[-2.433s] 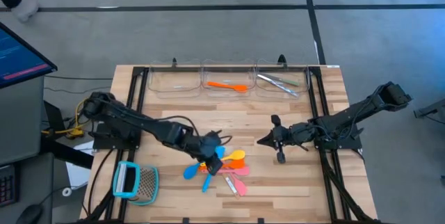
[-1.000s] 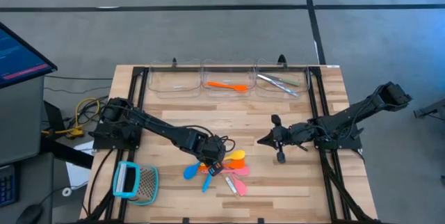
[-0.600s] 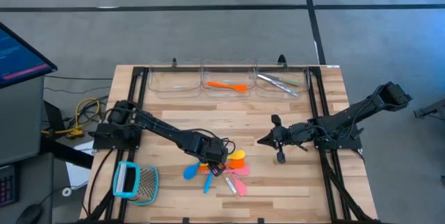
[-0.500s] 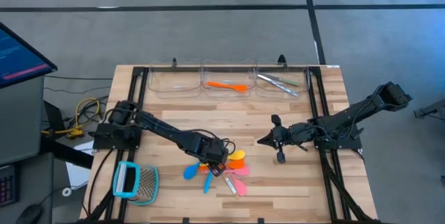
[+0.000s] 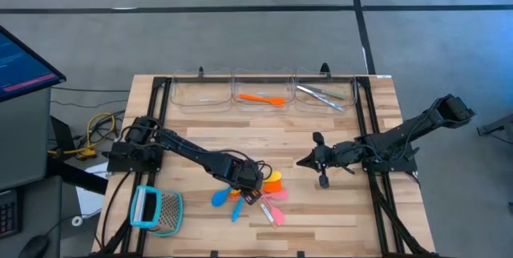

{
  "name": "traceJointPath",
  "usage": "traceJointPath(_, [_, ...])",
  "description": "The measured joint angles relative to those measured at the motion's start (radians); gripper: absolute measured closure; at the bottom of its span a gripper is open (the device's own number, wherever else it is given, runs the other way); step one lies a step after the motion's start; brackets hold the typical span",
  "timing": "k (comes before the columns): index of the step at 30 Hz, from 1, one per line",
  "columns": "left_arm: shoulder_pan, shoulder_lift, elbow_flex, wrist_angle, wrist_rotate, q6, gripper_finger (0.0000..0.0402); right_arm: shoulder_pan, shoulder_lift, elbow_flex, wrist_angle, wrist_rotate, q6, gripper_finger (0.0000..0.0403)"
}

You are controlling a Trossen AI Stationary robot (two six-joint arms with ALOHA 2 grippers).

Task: Pick & Place Kitchen Items
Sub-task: Put the blue spatula into the middle transparent bin

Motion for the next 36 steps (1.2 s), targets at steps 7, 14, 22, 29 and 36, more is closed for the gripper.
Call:
traceJointPath(7, [0.000, -0.001, 0.000, 0.014, -0.002, 0.000, 0.0326, 0.000, 0.000, 0.000, 0.000, 0.000, 0.000, 0.0401])
traceJointPath(14, [0.000, -0.060, -0.001, 0.013, -0.002, 0.008, 0.0357, 0.000, 0.000, 0.000, 0.000, 0.000, 0.000, 0.0401])
traceJointPath(22, [0.000, -0.171, 0.001, 0.011, -0.019, 0.008, 0.0376, -0.001, 0.000, 0.000, 0.000, 0.000, 0.000, 0.0401])
traceJointPath(29, [-0.002, -0.195, 0.001, 0.011, -0.057, 0.018, 0.0377, -0.001, 0.000, 0.000, 0.000, 0.000, 0.000, 0.0401])
traceJointPath(36, [-0.003, -0.179, 0.001, 0.013, -0.087, 0.108, 0.0396, -0.001, 0.000, 0.000, -0.004, 0.000, 0.000, 0.0401])
